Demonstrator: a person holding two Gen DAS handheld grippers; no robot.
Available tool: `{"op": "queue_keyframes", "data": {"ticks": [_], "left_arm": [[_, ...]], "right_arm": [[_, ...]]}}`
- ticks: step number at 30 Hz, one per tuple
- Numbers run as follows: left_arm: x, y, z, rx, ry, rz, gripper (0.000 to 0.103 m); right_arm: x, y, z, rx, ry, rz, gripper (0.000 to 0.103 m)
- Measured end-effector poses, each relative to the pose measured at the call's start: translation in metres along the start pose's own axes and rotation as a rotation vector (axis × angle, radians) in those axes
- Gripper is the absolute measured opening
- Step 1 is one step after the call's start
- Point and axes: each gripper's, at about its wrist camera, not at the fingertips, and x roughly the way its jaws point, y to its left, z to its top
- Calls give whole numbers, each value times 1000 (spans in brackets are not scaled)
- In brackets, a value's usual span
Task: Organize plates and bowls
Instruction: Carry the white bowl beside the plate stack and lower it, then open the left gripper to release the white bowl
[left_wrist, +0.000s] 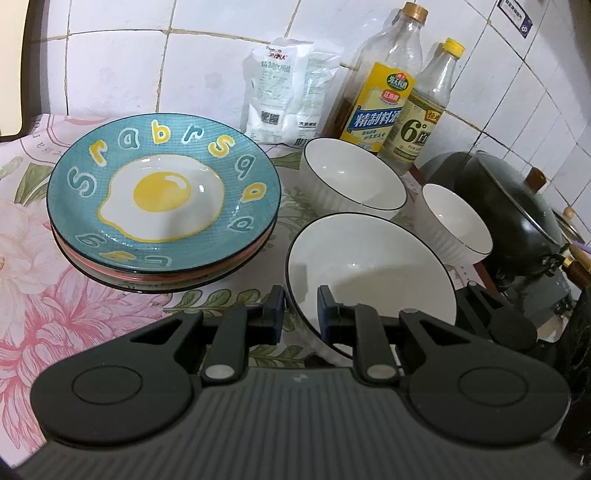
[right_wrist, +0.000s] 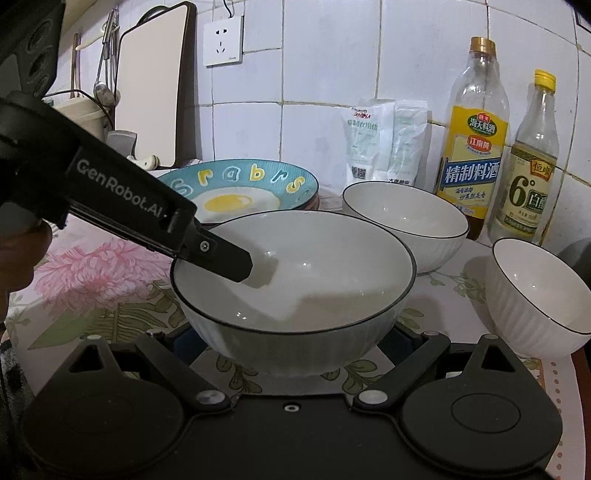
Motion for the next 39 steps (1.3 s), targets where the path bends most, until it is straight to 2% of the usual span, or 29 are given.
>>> {"op": "queue_keyframes", "data": {"ticks": [9, 13, 24, 26, 29, 37, 39], "left_arm": [[7, -1, -4, 3, 13, 21, 17], [4, -3, -7, -5, 12, 30, 18], [-35, -21, -8, 40, -3, 28, 26], [-45, -28, -8, 59, -9, 29, 30], [-59, -43, -8, 118, -24, 31, 40], [-89, -86, -11, 206, -52, 0, 42], [-94, -99, -10, 227, -47, -18, 46]], "right_arm": [[11, -1, 1, 11, 69, -3, 98], [2, 2, -4, 7, 72, -30, 98], [-69, 3, -23, -2, 30, -126, 98], [-84, -4, -24, 1, 16, -146, 98], [-103, -11, -24, -3, -12, -168, 98], [-148, -25, -19, -30, -87, -222, 98], [-157, -27, -17, -35, -100, -228, 98]]}}
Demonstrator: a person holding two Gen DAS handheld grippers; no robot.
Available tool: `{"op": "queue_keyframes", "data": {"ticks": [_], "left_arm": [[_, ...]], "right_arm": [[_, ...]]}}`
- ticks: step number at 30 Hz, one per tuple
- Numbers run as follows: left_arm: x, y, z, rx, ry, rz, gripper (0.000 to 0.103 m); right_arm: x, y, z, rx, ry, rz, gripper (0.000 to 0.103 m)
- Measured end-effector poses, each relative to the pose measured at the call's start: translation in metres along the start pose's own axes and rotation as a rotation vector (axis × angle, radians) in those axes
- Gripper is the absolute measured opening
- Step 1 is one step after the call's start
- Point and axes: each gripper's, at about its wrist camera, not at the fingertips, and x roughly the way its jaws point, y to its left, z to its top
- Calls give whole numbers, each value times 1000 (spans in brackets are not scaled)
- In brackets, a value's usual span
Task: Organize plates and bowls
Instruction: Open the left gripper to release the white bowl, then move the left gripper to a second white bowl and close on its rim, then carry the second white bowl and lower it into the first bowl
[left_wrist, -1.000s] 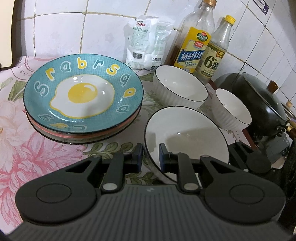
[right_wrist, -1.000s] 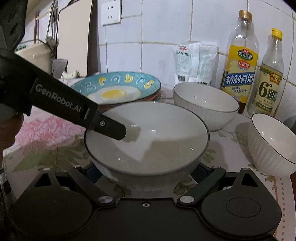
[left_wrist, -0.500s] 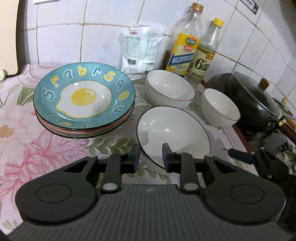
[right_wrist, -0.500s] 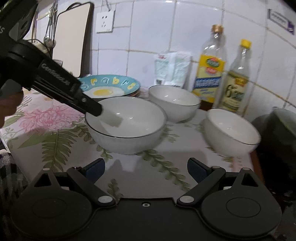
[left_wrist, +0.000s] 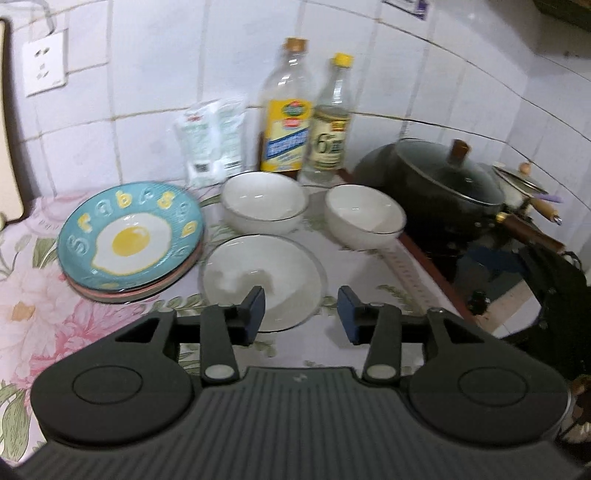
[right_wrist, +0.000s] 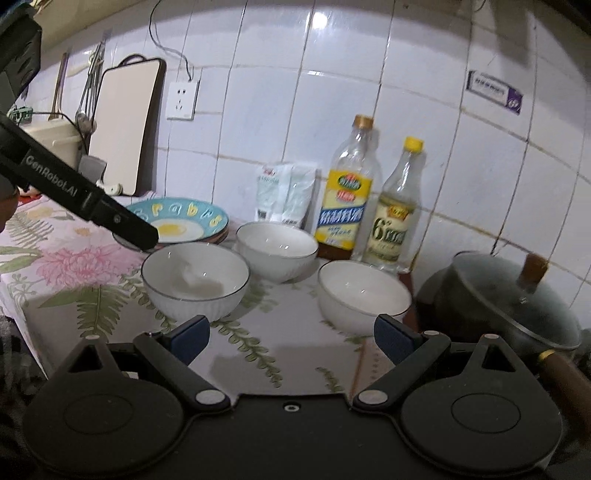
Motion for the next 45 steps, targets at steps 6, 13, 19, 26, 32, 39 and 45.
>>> {"op": "queue_keyframes", "data": {"ticks": [6, 13, 19, 26, 32, 39, 45], "left_arm": [[2, -32, 20, 24, 56, -85, 53], [39, -48, 55, -3, 145, -123, 55], [91, -40, 77, -76, 185, -101, 55], [159, -31, 84, -211, 218, -111, 54], [193, -34, 86, -221, 231, -40, 49], [205, -26, 85, -216, 221, -22, 22], [208, -29, 85, -191, 207, -25, 16]], "right_arm": [[-10, -10, 9, -37, -5, -9, 99], [20, -30, 12, 8, 31, 7, 100], [61, -51, 1, 163, 103, 54, 100], [111, -82, -11, 317, 125, 71, 100], [153, -88, -18, 341, 155, 31, 100], [176, -89, -18, 279, 176, -43, 100], [181, -93, -22, 260, 135, -9, 99]]}}
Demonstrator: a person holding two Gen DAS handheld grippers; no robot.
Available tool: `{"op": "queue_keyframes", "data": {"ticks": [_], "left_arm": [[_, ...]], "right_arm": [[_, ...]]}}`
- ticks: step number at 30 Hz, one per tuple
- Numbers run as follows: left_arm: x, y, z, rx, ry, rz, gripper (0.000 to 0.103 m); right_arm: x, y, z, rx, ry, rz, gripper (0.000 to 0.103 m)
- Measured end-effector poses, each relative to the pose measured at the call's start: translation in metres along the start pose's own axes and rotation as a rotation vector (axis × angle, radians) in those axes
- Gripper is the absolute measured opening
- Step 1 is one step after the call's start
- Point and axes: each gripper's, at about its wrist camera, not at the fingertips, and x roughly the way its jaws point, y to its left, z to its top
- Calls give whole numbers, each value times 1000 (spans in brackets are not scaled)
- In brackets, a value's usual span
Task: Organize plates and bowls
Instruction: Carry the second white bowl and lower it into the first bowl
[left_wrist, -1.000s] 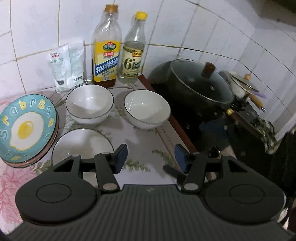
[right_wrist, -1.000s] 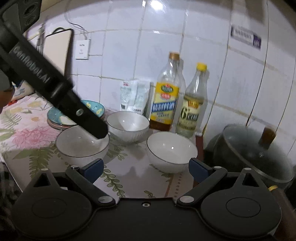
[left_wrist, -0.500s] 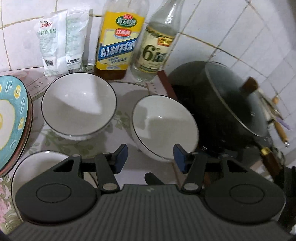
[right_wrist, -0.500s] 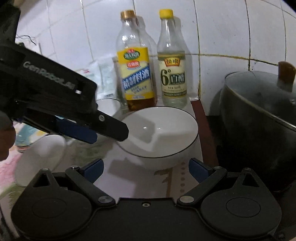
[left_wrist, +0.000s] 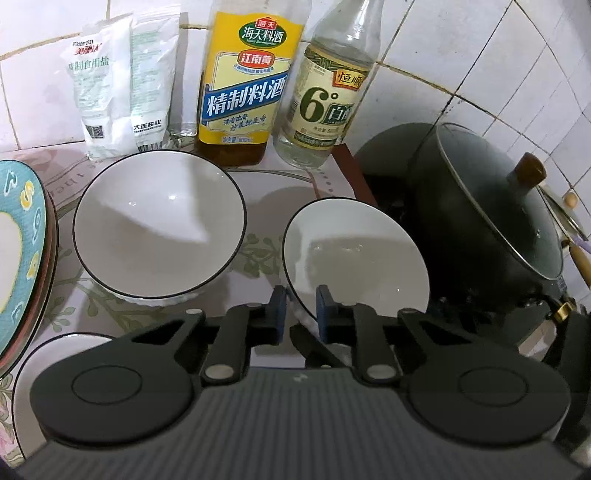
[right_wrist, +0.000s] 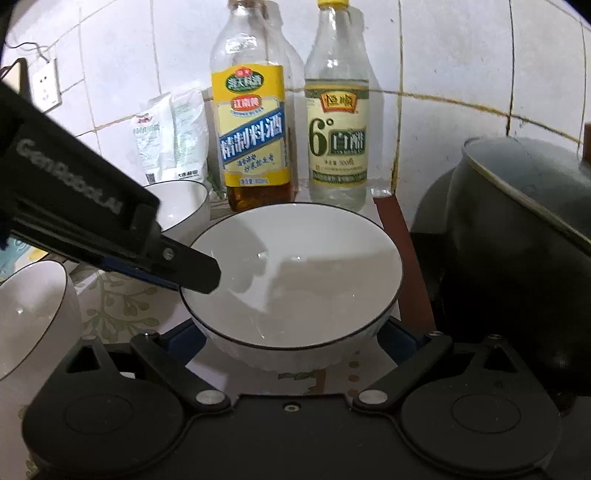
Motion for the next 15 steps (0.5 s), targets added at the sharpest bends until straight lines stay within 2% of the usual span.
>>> {"op": "queue_keyframes", "data": {"ticks": [4, 9, 15], "left_arm": [[-4, -4, -4, 62, -2, -6, 15], [-18, -8, -9, 85, 2, -22, 15], [-50, -12, -19, 106, 6, -31, 15]], "right_arm": [[-4, 0, -3, 3, 0, 7, 98], [-16, 1, -4, 35, 14, 26, 96], [-46, 15, -2, -4, 7, 16, 95]]}}
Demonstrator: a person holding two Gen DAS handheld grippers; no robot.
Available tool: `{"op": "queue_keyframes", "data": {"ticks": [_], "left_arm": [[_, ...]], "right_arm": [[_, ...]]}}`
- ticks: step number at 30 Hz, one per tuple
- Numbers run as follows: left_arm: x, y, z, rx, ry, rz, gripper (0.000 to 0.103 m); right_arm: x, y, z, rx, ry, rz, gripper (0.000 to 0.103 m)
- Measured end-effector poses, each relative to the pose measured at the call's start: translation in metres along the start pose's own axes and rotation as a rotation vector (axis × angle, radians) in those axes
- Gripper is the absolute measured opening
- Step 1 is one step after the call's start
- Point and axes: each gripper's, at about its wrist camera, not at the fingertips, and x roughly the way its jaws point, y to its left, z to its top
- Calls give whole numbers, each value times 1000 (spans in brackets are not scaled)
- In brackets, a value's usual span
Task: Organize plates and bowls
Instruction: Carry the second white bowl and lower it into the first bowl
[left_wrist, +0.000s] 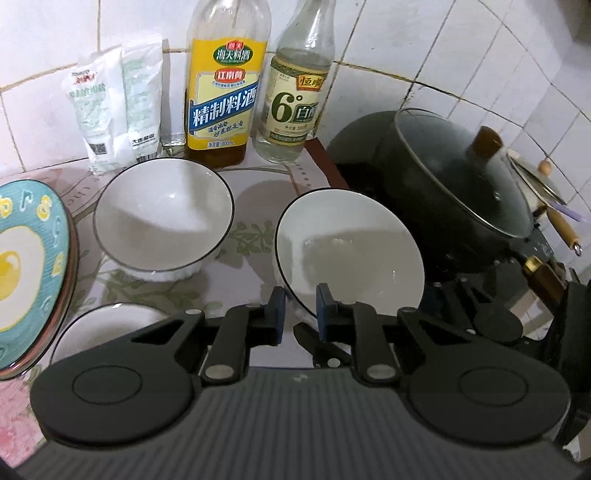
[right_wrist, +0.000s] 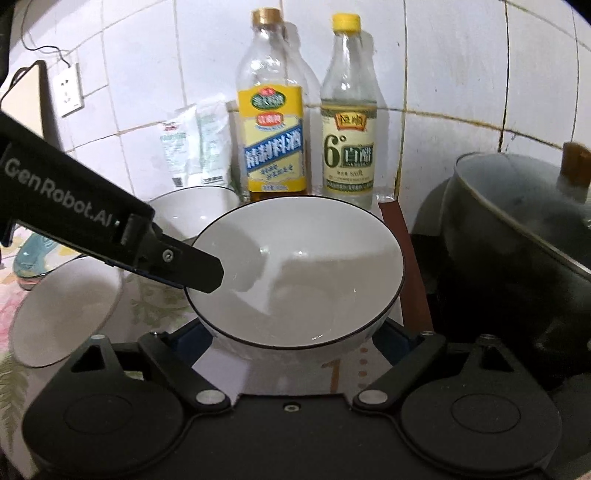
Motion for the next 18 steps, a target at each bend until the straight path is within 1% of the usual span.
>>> {"op": "queue_keyframes", "data": {"ticks": [4, 7, 9, 12, 15, 18], "left_arm": [[-30, -4, -9, 22, -19, -11, 15], [-55, -6, -17, 50, -33, -37, 15], [-77, -7, -23, 84, -66, -49, 15], [-105, -6, -31, 106, -105, -66, 16], [-129, -1, -37, 107, -141, -67, 16], [-142, 7, -41, 92, -154, -61, 16]], "right_arm": [[-23, 9, 2, -4, -12, 5, 94], [-43, 18, 5, -19, -20, -3, 94], [-57, 27, 9, -47, -41, -16, 94], [-77, 39, 14, -83, -71, -25, 93], [-92, 51, 18, -99, -95, -12, 93], [-100, 66, 19, -131, -112, -7, 93]]}}
